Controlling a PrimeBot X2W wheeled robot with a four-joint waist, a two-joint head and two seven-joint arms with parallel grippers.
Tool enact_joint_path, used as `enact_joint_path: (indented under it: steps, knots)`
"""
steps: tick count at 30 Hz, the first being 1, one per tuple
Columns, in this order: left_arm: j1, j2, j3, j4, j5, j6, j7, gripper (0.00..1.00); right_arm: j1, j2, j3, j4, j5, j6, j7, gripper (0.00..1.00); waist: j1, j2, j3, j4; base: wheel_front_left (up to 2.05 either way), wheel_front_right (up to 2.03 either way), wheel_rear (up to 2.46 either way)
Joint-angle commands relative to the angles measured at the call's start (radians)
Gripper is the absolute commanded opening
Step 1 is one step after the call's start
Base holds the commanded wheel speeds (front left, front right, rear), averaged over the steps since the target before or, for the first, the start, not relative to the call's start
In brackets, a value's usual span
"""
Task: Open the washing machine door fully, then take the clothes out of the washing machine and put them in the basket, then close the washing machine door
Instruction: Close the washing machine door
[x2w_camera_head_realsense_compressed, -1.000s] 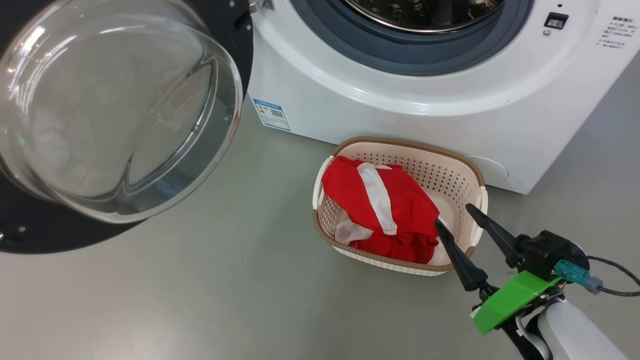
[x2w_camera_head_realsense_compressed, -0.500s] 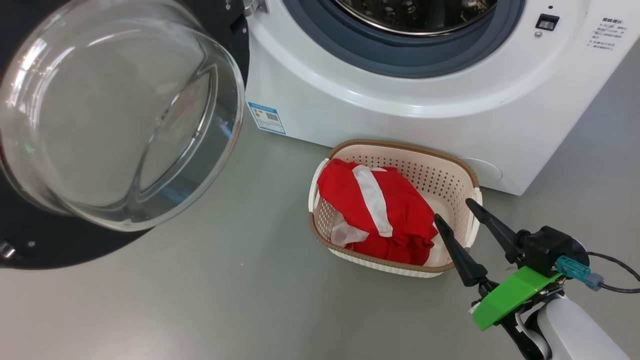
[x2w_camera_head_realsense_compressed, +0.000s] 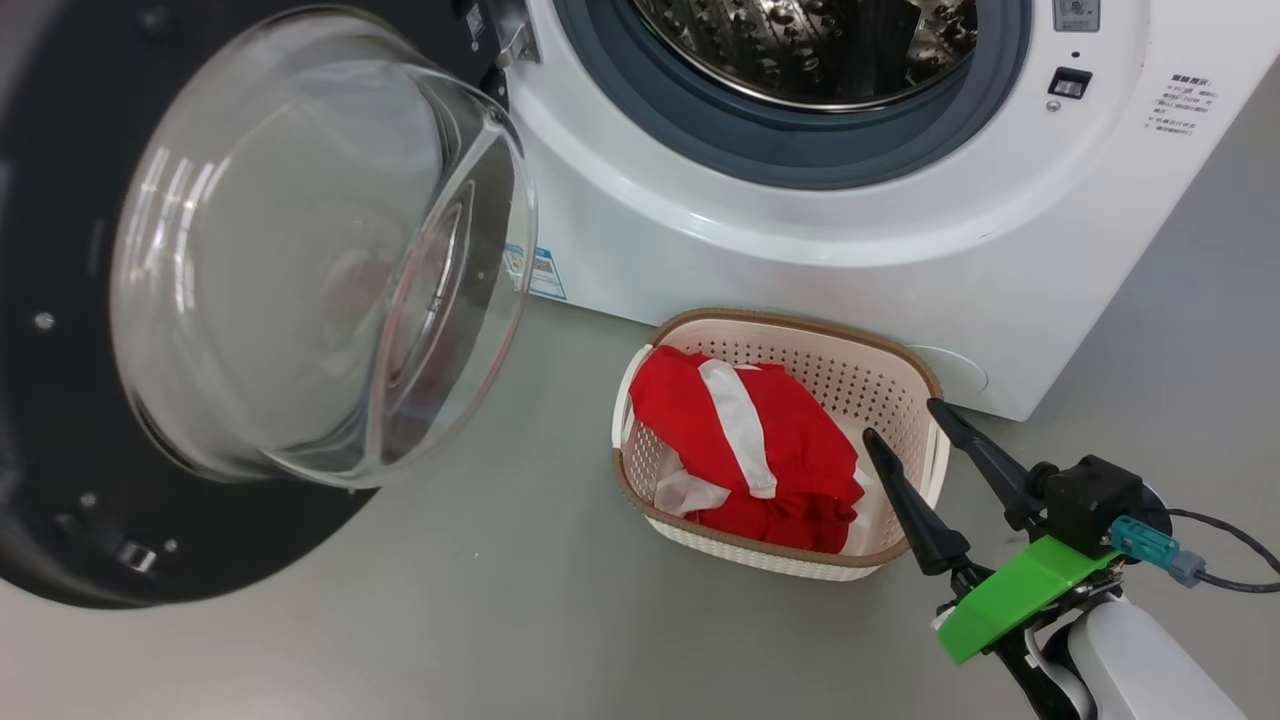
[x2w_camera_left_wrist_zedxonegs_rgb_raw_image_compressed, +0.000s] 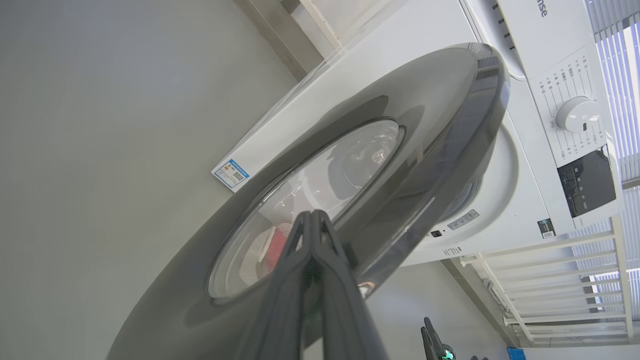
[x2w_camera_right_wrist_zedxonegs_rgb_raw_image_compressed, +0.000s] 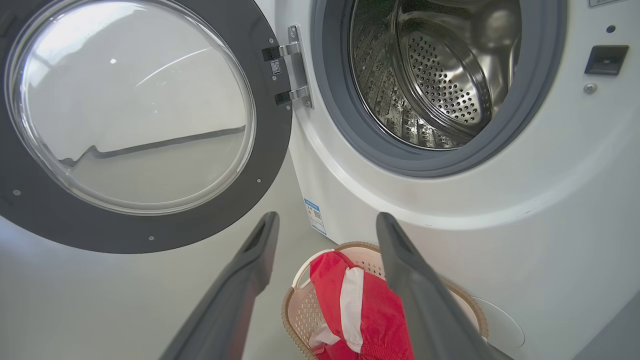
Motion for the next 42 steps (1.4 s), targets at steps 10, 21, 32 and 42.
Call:
enact_joint_path:
  steps: [10,21,32,42]
  knots:
    - [0.061,0.028,-0.007,-0.203,-0.049,-0.004,0.133,0.00,0.048,0.012,-0.008,-0.035,-0.013,0.002,-0.012,1.00,0.0000,-0.0001,-0.029,-0.010,0.00,0.00,0.00]
    - [0.086,-0.039,-0.031,-0.391,-0.079,-0.004,0.223,0.00,0.050,0.016,-0.022,-0.044,-0.020,0.002,-0.012,1.00,0.0000,-0.0001,-0.025,-0.044,0.00,0.00,0.00]
    - [0.053,-0.141,-0.060,-0.499,-0.048,-0.004,0.231,0.00,0.035,0.028,-0.044,-0.055,-0.028,0.002,-0.012,1.00,0.0000,-0.0001,-0.008,-0.112,0.00,0.00,0.00]
    - [-0.002,-0.244,-0.098,-0.526,0.008,-0.004,0.158,0.00,0.033,0.043,-0.067,-0.063,-0.037,0.002,-0.012,1.00,0.0000,-0.0001,0.016,-0.184,0.00,0.00,0.00]
